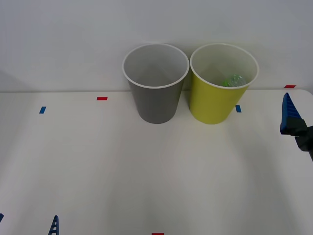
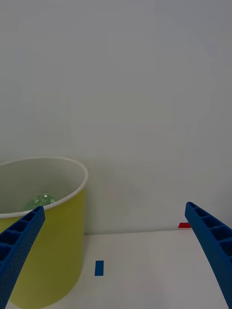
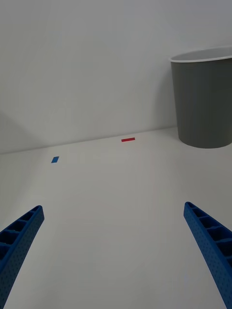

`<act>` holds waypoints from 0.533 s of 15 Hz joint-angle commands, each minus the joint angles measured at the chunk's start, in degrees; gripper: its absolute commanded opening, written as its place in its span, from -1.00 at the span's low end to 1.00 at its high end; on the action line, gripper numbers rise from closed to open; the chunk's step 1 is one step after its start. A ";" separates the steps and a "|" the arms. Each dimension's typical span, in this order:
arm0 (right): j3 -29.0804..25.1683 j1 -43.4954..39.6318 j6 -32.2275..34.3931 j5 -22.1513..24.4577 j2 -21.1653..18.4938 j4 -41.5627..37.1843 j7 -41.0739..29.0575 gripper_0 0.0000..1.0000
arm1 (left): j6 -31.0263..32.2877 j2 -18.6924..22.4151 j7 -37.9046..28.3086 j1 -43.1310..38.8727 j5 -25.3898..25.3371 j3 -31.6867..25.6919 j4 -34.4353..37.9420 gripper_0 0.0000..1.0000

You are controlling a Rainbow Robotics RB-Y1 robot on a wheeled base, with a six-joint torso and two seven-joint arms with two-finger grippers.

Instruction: Put cans in the gray bin and PET bottles in the light green bin.

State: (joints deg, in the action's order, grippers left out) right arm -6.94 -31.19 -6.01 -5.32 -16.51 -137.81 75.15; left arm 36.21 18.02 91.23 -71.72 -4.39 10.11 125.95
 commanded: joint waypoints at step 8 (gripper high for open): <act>5.45 -19.25 31.76 -5.67 -1.95 9.40 2.89 1.00 | 0.00 0.00 0.00 0.00 0.00 0.00 0.00 1.00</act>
State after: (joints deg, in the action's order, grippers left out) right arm -2.25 -48.81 24.20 -9.58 -17.83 -128.60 77.52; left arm 36.21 18.02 91.23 -71.72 -4.39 10.11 125.95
